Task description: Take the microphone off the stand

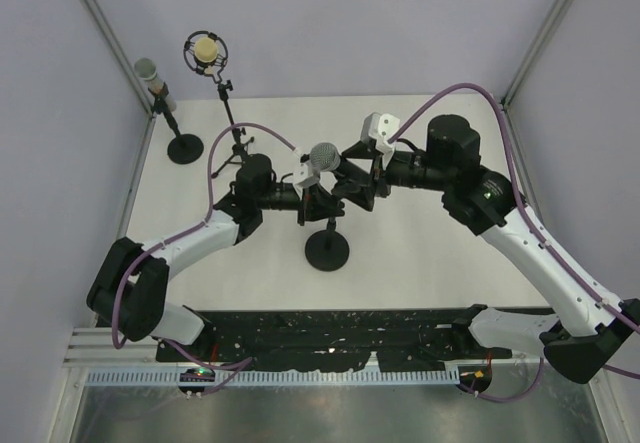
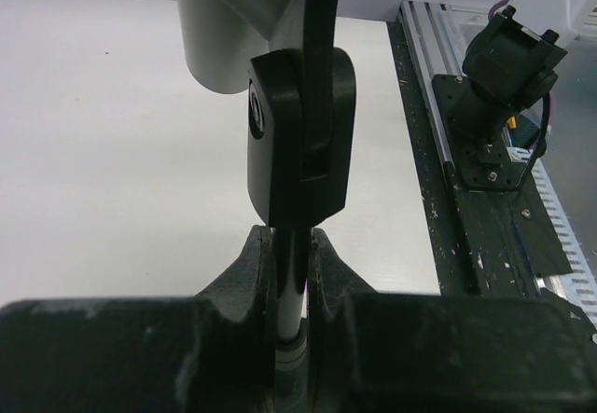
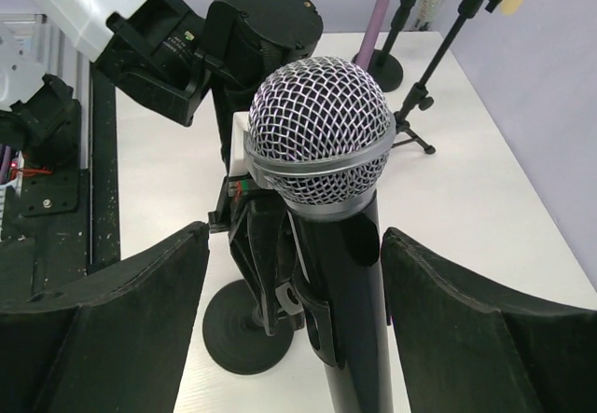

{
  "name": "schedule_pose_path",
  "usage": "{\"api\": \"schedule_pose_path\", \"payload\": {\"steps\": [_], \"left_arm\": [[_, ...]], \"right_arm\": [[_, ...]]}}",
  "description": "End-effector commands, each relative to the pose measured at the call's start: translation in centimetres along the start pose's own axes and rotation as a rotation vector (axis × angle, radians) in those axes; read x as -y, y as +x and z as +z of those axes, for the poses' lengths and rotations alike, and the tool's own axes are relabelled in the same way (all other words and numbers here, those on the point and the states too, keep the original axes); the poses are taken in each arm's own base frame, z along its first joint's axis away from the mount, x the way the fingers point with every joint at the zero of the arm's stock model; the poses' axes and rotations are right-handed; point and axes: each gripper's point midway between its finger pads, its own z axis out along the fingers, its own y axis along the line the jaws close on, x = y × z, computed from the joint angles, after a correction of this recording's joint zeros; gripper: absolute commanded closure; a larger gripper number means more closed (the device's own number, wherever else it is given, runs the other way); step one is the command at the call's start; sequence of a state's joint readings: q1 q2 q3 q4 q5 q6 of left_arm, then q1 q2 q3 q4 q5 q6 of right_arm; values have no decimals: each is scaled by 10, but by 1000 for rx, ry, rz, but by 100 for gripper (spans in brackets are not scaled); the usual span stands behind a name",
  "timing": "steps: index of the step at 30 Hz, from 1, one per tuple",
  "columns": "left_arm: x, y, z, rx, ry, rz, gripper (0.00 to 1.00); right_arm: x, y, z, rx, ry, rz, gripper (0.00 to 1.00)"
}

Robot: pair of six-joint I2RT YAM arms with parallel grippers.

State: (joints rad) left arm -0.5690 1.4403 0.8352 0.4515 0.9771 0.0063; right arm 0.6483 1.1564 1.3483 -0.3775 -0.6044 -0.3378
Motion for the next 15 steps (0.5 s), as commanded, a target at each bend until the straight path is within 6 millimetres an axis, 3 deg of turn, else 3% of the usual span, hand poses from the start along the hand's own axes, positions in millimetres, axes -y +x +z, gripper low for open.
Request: {"api": "schedule_pose_path", "payload": {"steps": [1, 15], "left_arm": [[16, -14, -6, 31, 56, 78, 100], [31, -5, -5, 20, 145, 67, 100]], "right_arm": [[-6, -23, -6, 63, -53, -46, 21], [-11, -18, 5, 56, -150, -64, 23]]}}
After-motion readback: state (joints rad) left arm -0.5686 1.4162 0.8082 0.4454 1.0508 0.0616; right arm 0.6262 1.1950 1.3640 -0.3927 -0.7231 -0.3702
